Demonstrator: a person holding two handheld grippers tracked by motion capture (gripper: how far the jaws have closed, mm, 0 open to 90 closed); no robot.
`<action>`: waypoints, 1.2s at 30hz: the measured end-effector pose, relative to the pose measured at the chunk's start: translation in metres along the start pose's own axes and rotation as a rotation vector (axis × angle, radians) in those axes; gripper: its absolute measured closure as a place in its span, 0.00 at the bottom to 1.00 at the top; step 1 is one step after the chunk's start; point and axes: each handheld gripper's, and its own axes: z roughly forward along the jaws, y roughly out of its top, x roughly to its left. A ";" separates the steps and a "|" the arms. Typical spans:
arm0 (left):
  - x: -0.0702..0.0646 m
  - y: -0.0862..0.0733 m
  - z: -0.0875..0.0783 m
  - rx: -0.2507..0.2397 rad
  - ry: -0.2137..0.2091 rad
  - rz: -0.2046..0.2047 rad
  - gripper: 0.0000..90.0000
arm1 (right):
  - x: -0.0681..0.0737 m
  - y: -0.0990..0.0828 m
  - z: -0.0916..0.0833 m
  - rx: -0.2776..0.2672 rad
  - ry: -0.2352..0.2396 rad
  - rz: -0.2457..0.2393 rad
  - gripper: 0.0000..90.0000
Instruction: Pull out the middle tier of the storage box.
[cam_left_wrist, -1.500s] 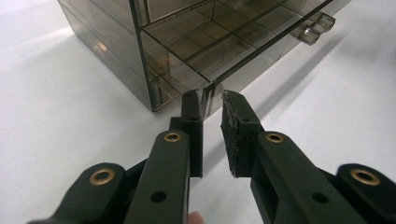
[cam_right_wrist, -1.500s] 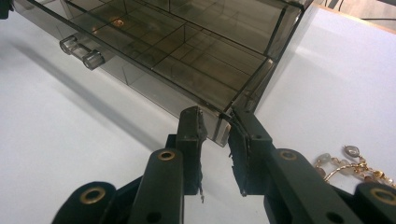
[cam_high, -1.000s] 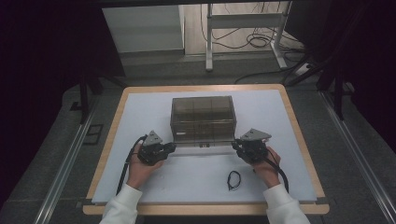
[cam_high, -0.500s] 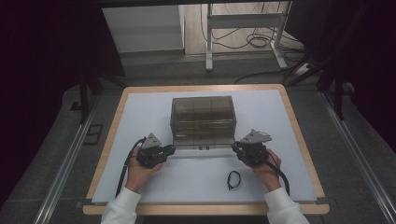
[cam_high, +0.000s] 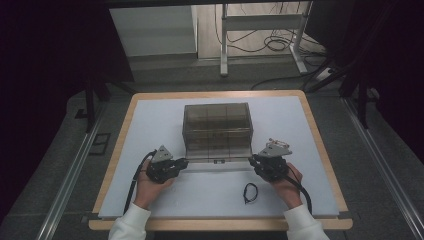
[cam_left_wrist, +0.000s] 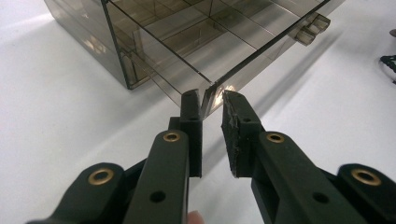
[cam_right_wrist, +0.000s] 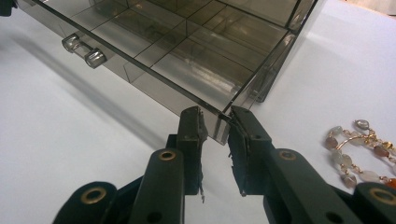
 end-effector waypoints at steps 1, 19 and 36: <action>0.000 0.000 0.000 0.001 0.001 0.005 0.87 | 0.000 0.000 0.000 0.001 0.000 -0.001 0.83; 0.002 -0.004 -0.001 0.006 0.003 0.000 0.76 | 0.001 -0.006 0.003 0.009 -0.001 -0.007 0.71; 0.006 -0.006 -0.012 0.015 0.019 -0.015 0.51 | -0.003 -0.012 -0.010 0.000 0.042 0.065 0.47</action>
